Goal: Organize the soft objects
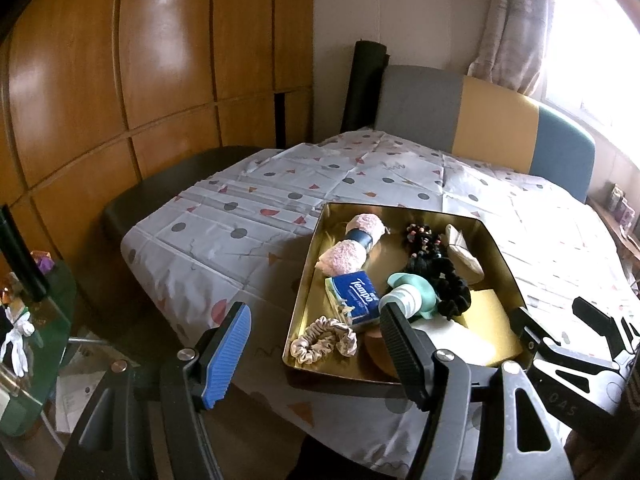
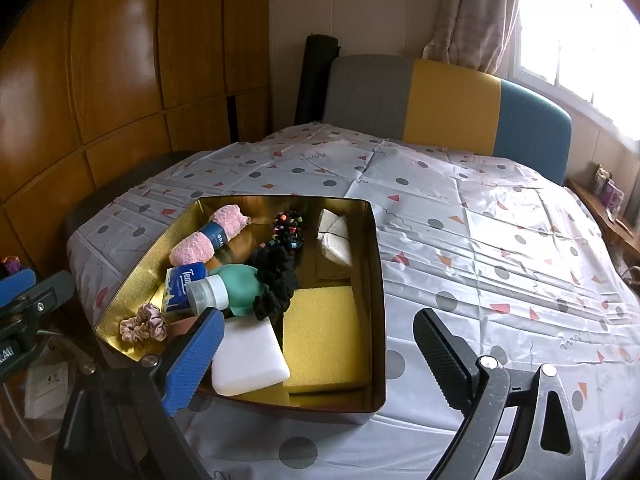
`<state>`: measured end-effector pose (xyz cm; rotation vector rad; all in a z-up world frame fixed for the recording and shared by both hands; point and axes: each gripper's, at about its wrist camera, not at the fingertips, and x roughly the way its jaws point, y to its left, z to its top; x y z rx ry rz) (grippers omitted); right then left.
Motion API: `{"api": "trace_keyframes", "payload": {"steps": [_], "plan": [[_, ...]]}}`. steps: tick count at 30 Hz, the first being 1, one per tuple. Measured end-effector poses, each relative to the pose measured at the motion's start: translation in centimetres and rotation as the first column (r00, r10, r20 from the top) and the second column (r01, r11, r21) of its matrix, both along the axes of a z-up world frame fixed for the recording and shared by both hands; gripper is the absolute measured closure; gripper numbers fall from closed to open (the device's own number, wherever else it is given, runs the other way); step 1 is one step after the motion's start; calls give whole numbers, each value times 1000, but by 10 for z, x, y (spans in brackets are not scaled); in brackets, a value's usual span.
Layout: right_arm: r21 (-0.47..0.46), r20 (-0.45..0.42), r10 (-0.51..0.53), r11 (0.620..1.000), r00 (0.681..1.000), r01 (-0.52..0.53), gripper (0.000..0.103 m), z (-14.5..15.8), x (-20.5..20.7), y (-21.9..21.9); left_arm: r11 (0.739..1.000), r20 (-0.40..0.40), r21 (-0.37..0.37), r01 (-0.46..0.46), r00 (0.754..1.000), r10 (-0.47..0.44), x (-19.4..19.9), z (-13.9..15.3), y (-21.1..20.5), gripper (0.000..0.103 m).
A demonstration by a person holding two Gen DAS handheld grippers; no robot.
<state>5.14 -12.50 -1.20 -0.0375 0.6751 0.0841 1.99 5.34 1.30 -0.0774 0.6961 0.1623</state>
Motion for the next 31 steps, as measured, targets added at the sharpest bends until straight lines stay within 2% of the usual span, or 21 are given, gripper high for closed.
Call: {"api": "trace_keyframes", "payload": {"steps": [16,20,24,27,31], "plan": [[3,2,-3,1000,1000,3,5,0,-1,0,1000,-4,12,5,1000,-5,-1,-1,-1,35],[2,3,-3,1000,1000,3,5,0,-1,0,999,-11,37,12,1000,-12,0,-2,-4,35],[2,-2,-6,1000,1000,6,5,-2,0,-1,999,-11,45,26,1000,-26,1,-4,-6,50],[3,-5,-6,1000,1000,7,5,-4,0,-2,998,-1,50,30,1000,-30,1,-3,-6,53],[7,-2,-8,1000,1000,8,5,-2,1,-6,998,-17,17,53,998,-53,3,-5,-5,54]]}}
